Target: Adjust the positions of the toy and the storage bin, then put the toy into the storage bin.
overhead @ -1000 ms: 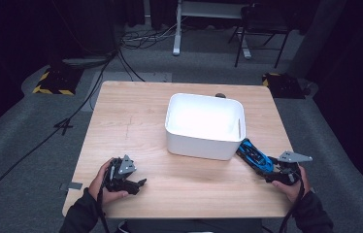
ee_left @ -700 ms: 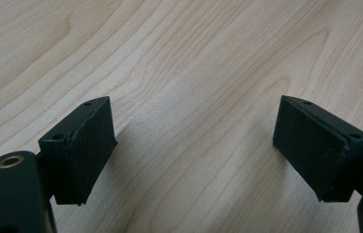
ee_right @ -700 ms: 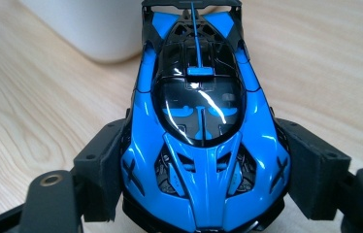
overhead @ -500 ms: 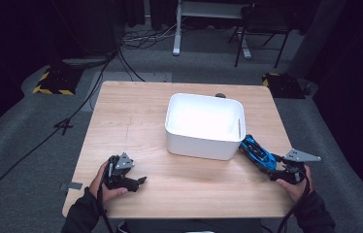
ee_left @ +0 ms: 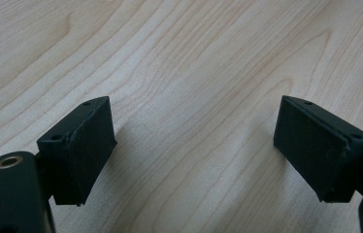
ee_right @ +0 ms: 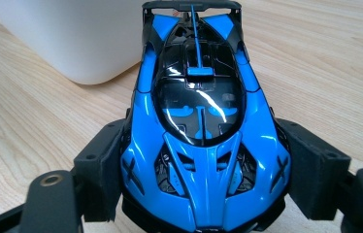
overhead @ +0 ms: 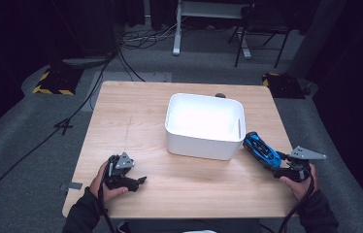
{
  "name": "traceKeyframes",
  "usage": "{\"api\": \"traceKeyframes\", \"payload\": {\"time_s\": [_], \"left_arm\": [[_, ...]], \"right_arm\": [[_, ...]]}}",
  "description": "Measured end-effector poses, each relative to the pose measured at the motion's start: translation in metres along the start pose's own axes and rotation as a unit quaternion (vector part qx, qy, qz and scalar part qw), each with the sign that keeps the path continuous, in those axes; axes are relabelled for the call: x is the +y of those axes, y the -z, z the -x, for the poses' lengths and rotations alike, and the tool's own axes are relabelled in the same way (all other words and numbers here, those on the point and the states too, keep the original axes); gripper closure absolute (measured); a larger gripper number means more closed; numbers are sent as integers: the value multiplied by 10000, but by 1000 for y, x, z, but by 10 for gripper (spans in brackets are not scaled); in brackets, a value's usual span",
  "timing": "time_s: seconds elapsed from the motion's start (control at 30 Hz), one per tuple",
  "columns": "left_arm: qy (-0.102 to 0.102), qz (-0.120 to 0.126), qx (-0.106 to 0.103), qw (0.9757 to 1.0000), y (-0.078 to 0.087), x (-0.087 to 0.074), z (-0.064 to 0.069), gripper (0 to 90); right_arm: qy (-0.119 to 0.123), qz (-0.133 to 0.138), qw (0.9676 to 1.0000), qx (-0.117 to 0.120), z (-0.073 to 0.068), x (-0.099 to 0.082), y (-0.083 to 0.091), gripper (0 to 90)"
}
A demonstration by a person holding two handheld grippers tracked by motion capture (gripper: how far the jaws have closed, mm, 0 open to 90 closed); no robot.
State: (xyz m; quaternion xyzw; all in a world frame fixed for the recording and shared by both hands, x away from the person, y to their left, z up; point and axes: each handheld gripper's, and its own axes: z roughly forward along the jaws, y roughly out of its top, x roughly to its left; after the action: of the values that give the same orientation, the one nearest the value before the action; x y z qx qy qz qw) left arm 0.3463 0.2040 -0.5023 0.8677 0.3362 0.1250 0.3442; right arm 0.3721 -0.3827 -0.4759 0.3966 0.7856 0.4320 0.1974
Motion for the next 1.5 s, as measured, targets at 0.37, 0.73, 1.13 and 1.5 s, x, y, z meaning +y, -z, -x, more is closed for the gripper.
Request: {"api": "traceKeyframes", "payload": {"time_s": [0.37,0.73,1.13,1.5], "left_arm": [[34,-6,-89,10000,-2,2,-2,151],[28,-7,-76,10000,-2,2,-2,150],[29,-13,-74,10000,-2,2,-3,150],[33,-12,-70,10000,-2,2,-2,150]], "right_arm": [[-276,178,9995,6,2,4,4,262],[-239,397,9989,-56,8,12,15,262],[-161,604,9980,-62,13,28,23,262],[-142,902,9958,-52,12,46,38,262]]}}
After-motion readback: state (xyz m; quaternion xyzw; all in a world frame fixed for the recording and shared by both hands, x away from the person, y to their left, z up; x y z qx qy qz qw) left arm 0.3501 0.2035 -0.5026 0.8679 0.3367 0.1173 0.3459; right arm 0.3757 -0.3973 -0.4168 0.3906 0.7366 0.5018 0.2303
